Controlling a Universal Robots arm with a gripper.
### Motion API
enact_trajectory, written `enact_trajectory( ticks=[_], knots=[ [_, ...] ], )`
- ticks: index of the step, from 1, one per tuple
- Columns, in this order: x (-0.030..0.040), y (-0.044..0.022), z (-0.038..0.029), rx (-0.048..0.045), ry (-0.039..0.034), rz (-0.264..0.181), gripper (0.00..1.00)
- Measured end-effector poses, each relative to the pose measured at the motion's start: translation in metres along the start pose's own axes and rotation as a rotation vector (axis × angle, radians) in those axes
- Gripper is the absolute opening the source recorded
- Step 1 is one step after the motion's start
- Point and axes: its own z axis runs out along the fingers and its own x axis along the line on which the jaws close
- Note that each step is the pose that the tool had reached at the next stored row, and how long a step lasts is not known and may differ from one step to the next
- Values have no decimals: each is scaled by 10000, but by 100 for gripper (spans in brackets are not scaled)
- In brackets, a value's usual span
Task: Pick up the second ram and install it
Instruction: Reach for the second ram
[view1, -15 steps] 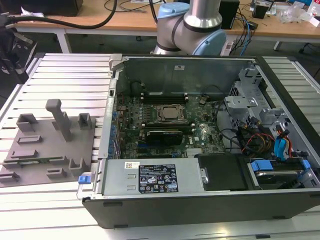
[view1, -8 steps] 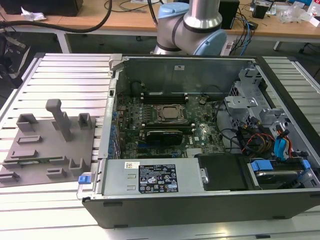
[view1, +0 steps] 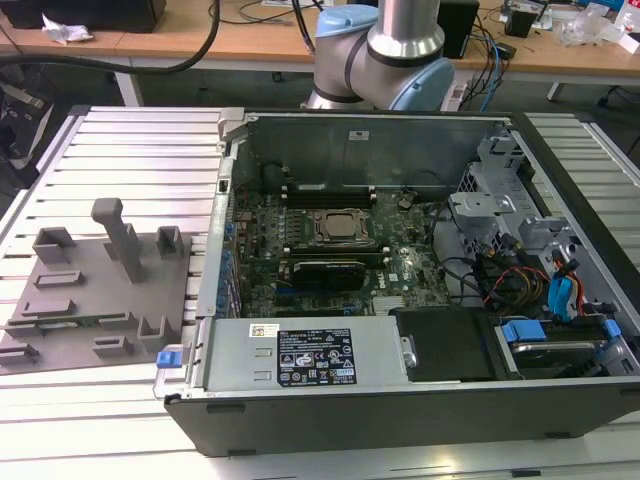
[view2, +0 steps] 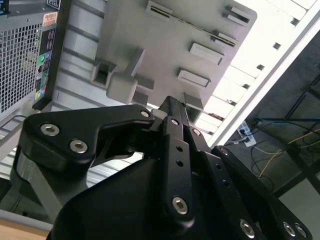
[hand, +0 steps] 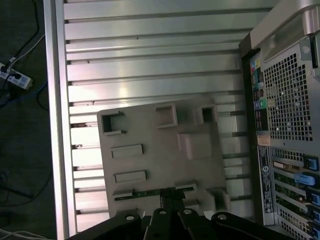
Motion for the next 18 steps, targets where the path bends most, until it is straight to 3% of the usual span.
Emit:
enact_trajectory(
  ticks=[13, 18],
  knots=[
    [5, -86, 17, 0, 1, 0, 11],
    [7, -154, 26, 0, 0, 0, 11]
  ],
)
